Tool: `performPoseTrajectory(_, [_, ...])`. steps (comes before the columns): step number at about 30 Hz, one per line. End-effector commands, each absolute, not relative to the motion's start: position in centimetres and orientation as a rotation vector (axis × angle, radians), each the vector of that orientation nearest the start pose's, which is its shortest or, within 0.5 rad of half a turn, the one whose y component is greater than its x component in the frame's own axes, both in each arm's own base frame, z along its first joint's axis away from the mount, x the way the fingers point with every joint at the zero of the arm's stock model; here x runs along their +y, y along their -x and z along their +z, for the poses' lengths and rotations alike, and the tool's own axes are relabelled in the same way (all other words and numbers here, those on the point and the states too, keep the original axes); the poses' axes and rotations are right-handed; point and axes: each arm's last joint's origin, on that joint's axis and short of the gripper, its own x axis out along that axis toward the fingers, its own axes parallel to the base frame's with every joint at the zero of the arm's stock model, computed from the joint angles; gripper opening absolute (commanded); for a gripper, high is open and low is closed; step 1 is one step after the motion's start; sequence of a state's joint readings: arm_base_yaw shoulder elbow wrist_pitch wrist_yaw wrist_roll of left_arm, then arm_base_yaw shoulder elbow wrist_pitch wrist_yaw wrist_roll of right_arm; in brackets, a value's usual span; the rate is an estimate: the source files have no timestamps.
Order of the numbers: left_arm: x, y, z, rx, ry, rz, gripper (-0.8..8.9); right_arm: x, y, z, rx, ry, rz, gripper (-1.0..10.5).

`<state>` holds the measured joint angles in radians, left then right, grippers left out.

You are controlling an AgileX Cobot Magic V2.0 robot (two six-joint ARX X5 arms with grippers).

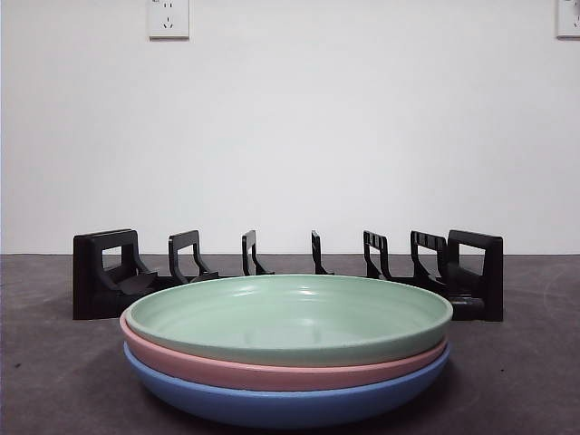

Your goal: Place the plate

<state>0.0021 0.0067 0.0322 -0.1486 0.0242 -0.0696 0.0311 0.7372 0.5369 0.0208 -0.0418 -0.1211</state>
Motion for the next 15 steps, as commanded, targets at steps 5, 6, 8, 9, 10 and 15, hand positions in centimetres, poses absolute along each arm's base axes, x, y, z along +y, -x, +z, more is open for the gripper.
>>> performPoseTrajectory(5, [0.0,-9.7,15.4,0.132,0.062,-0.016,0.07,0.4,-10.9,18.1,0.111,0.081,0.067,0.2])
performPoseTrajectory(6, [0.0,-9.7,15.4,0.132,0.062,-0.016,0.07,0.4,-10.6,17.7,0.106,0.074,0.062,0.2])
performPoseTrajectory(8, [0.0,-9.7,15.4,0.132,0.062,-0.016,0.07,0.3,-10.0,17.0,0.090,0.063,0.041,0.2])
performPoseTrajectory(9, [0.0,-9.7,15.4,0.132,0.062,-0.016,0.07,0.3,-9.8,16.8,0.082,0.061,0.022,0.2])
performPoseTrajectory(10, [0.0,-9.7,15.4,0.132,0.062,-0.016,0.07,0.2,-9.6,16.4,0.072,0.061,-0.003,0.2])
performPoseTrajectory(15, [0.0,-9.6,15.4,0.128,0.062,-0.016,0.07,0.1,-9.6,15.4,0.128,0.037,-0.041,0.2])
